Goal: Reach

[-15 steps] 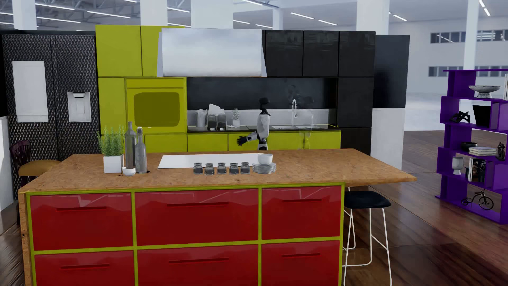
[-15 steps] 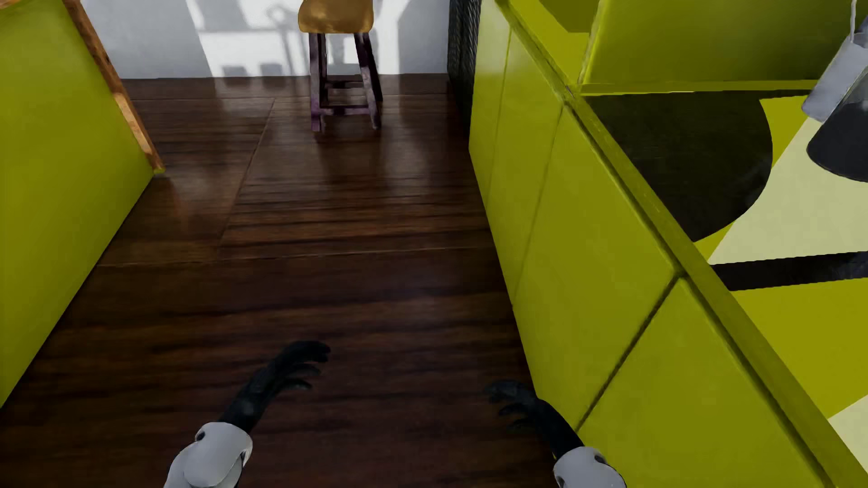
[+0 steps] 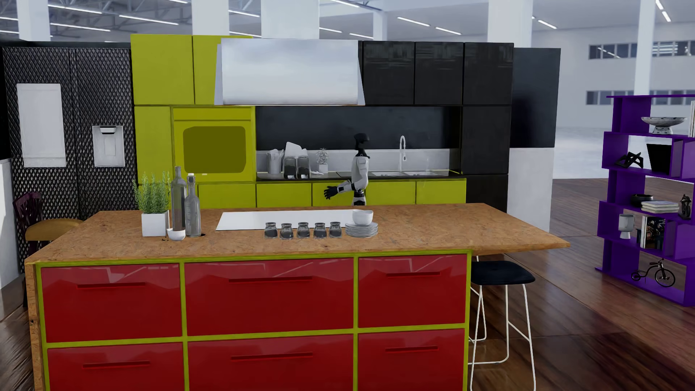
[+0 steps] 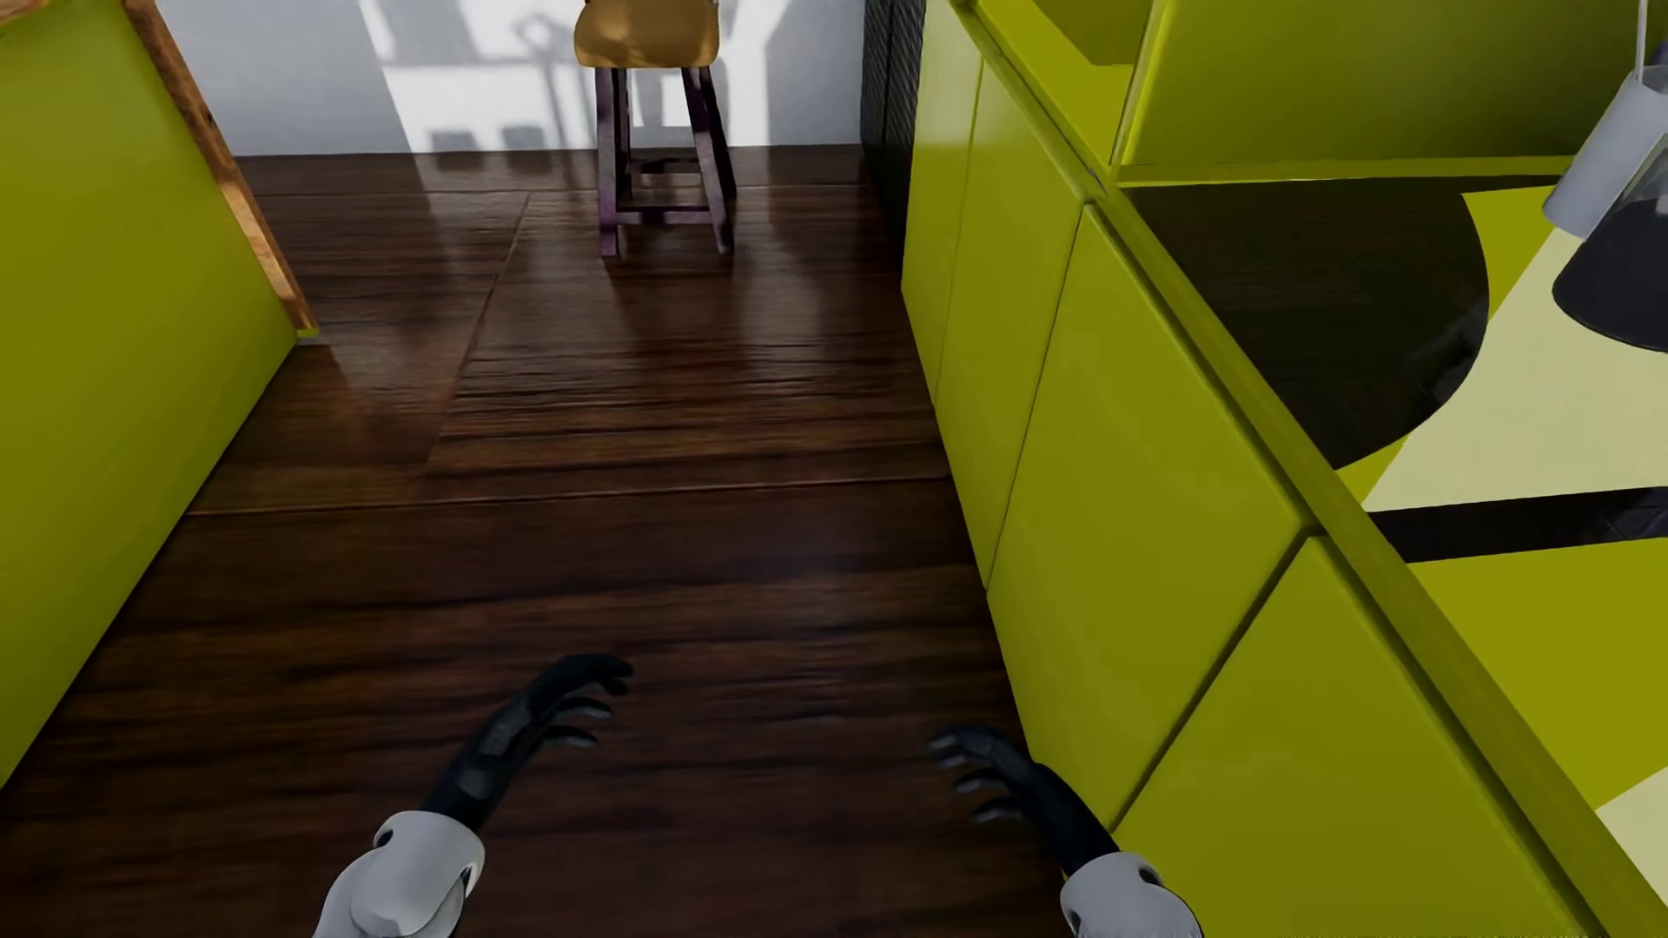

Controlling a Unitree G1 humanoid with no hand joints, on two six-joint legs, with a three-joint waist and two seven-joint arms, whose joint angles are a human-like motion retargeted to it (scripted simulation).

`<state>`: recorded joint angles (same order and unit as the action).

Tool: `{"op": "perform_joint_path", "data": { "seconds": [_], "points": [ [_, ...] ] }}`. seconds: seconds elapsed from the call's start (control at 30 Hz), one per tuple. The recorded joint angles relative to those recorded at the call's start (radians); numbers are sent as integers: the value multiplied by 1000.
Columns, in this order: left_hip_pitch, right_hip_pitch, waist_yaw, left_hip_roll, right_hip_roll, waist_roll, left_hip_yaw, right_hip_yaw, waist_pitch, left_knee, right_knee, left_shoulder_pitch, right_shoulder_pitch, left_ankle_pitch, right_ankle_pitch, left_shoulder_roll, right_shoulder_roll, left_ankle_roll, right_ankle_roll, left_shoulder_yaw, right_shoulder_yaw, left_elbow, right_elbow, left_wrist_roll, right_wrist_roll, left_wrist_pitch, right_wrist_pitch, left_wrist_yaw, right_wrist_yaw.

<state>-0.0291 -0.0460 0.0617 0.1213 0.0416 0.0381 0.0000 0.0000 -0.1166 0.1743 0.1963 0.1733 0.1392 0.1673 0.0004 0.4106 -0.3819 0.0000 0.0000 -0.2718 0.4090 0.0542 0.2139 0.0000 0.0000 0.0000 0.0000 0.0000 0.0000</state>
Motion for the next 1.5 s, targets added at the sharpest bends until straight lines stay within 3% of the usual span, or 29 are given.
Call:
{"op": "perform_joint_path", "data": {
  "seconds": [0.17, 0.2, 0.3, 0.57, 0.73, 0.9, 1.03, 1.27, 1.5],
  "points": [
    [-19, -9, -12, 7, 5, 12, 0, 0, -8, 6, -11, -6, -12, 4, 9, 6, -19, 0, 0, 16, -4, -33, -41, 0, 0, 0, 0, 0, 0],
    [4, 10, -7, -14, -11, -5, 0, 0, 16, 7, -2, -7, -18, 8, 8, 13, -24, 0, 0, 22, -2, -49, -62, 0, 0, 0, 0, 0, 0],
    [18, 27, -7, -18, -7, -1, 0, 0, 29, 8, -6, -27, -40, 2, 2, 35, -52, 0, 0, 62, -39, -105, -141, 0, 0, 0, 0, 0, 0],
    [-4, -11, 15, -2, 2, 3, 0, 0, -3, -3, 19, -144, -154, 31, -23, 110, -113, 0, 0, 260, -243, -291, -396, 0, 0, 0, 0, 0, 0],
    [-16, -22, 19, 1, 6, 0, 0, 0, -9, -3, 22, -289, -277, 38, -20, 170, -167, 0, 0, 406, -371, -337, -476, 0, 0, 0, 0, 0, 0],
    [-19, -20, 7, 1, 8, 1, 0, 0, -4, 0, 18, -444, -445, 41, -14, 267, -204, 0, 0, 470, -492, -316, -505, 0, 0, 0, 0, 0, 0],
    [-21, -18, 6, -2, 8, 0, 0, 0, -7, 0, 11, -602, -624, 54, -9, 348, -285, 0, 0, 516, -578, -341, -507, 0, 0, 0, 0, 0, 0],
    [-15, -15, 9, -9, 8, -11, 0, 0, -14, -2, 11, -919, -938, 46, -12, 503, -429, 0, 0, 484, -549, -376, -507, 0, 0, 0, 0, 0, 0],
    [6, 4, 19, -15, 8, -7, 0, 0, -11, -1, 3, -1245, -1220, 21, -12, 587, -510, 0, 0, 339, -370, -294, -420, 0, 0, 0, 0, 0, 0]
  ]
}}
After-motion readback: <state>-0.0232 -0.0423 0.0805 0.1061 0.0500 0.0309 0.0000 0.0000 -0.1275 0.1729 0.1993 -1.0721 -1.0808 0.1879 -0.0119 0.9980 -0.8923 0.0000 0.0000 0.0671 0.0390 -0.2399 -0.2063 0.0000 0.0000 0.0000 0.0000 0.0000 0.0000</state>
